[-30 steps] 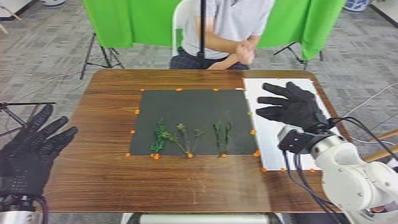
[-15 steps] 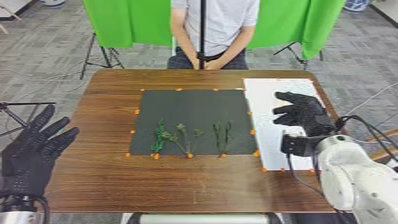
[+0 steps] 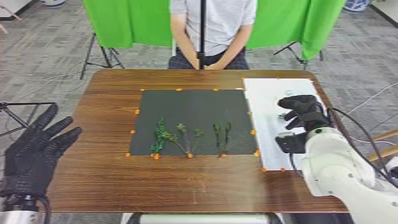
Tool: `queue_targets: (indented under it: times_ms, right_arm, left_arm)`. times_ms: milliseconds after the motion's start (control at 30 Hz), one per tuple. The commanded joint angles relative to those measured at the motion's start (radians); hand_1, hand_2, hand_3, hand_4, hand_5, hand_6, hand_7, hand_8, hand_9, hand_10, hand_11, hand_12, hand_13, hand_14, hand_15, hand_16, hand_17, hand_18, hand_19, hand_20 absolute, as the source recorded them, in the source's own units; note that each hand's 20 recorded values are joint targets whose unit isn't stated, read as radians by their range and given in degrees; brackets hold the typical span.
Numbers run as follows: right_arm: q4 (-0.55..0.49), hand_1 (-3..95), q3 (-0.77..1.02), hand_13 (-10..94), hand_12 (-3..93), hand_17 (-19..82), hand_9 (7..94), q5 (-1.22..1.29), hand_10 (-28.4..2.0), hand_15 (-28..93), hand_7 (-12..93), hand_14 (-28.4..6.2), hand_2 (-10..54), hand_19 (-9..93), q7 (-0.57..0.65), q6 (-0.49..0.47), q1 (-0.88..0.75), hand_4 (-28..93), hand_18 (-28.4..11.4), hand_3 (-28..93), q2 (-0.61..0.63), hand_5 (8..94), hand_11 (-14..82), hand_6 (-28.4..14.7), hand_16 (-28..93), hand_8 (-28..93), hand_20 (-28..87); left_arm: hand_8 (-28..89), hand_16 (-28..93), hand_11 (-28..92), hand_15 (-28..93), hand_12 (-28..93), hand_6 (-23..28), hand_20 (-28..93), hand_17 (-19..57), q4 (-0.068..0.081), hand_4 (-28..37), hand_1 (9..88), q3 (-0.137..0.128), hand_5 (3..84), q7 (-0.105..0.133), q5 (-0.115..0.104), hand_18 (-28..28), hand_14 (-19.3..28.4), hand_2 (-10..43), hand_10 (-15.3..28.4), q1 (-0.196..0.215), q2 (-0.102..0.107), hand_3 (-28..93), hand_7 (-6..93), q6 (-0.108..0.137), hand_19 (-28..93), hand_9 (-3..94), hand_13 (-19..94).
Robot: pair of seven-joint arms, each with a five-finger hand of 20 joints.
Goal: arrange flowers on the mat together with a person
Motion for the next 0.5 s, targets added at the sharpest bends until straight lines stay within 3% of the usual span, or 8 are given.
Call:
queue_targets:
  times_ms: [33, 167, 233, 400, 500]
  right_arm:
    - [0.052, 29.0, -0.058, 64, 14.8, 25, 66.5, -0.086, -20.5, 57, 10, -19.0, 1.7, 74, 0.101, -0.097, 0.066, -21, -27.7, 71, 0.018, 50.4, 21.1, -2.1, 9, -11, 6]
    - [0.090, 30.0, -0.113, 65, 14.9, 25, 66.6, -0.110, -20.6, 57, 10, -18.7, 0.4, 74, 0.120, -0.140, 0.116, -21, -27.9, 71, 0.021, 50.3, 21.0, -2.2, 10, -10, 4]
    - [0.110, 30.4, -0.151, 65, 14.8, 25, 66.6, -0.118, -20.6, 57, 10, -18.6, 0.0, 74, 0.121, -0.156, 0.149, -21, -27.9, 71, 0.023, 50.2, 20.8, -2.2, 10, -10, 3]
    - [0.159, 32.5, -0.260, 65, 14.9, 25, 67.0, -0.184, -19.9, 56, 10, -18.1, -1.7, 74, 0.145, -0.169, 0.230, -21, -27.6, 72, 0.024, 50.8, 20.7, -1.8, 10, -10, 2]
    - [0.179, 33.3, -0.306, 66, 14.8, 25, 67.6, -0.209, -19.8, 55, 11, -17.7, -2.3, 74, 0.166, -0.180, 0.264, -21, -27.5, 72, 0.023, 51.2, 20.5, -1.6, 10, -11, 2]
  left_arm:
    - [-8, -5, 16, 41, 12, 3.7, 17, -7.2, -0.004, -28.3, 18.5, 0.005, 29.7, -0.004, 0.004, 20.7, 22.0, 6.9, 14.5, 0.012, -0.011, 76, 9.4, 0.007, 42, 29.6, 22]
    - [-8, -5, 16, 41, 12, 3.8, 17, -7.2, -0.002, -28.2, 18.5, 0.008, 29.7, -0.009, 0.007, 20.7, 22.1, 6.9, 14.5, 0.007, -0.014, 76, 9.4, 0.003, 42, 29.6, 22]
    - [-8, -5, 16, 41, 12, 3.8, 17, -7.1, -0.002, -28.2, 18.5, 0.008, 29.7, 0.000, -0.005, 20.7, 22.1, 6.9, 14.6, 0.010, -0.001, 76, 9.4, 0.008, 42, 29.6, 22]
    - [-8, -5, 16, 41, 12, 3.8, 17, -7.2, 0.001, -28.2, 18.6, 0.013, 29.7, 0.001, -0.003, 20.7, 22.1, 6.9, 14.6, 0.000, 0.003, 76, 9.5, 0.006, 42, 29.6, 22]
    - [-8, -5, 16, 41, 12, 3.8, 17, -7.2, 0.000, -28.2, 18.6, 0.014, 29.7, 0.015, -0.011, 20.7, 22.1, 6.8, 14.6, 0.007, 0.013, 76, 9.5, 0.009, 42, 29.6, 22]
